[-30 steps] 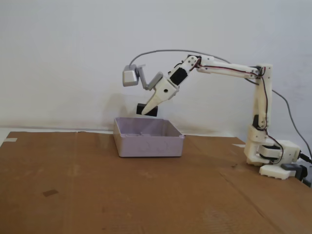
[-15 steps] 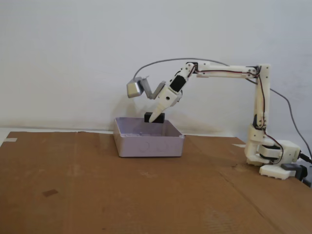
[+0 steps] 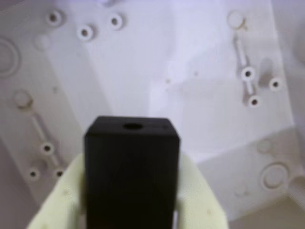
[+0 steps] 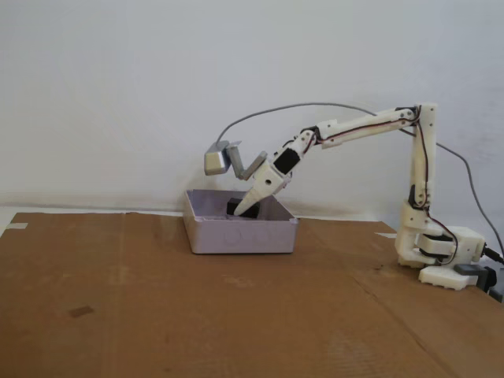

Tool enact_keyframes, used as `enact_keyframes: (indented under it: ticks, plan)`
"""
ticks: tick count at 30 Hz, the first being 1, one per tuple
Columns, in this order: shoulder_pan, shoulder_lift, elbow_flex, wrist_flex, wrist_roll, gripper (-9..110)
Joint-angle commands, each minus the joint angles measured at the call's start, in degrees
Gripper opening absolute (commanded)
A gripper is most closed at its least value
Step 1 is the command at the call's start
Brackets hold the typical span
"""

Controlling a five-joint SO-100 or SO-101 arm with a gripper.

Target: Grasp a block and put it in the box.

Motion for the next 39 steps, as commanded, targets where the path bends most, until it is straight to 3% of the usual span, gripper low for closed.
enact_keyframes:
  ticks: [1,39]
  plan:
    - [-0.18,8.88,0.44,-8.26,0.18,3]
    - [4.22,5.8,2.81,-11.16,-0.62,2]
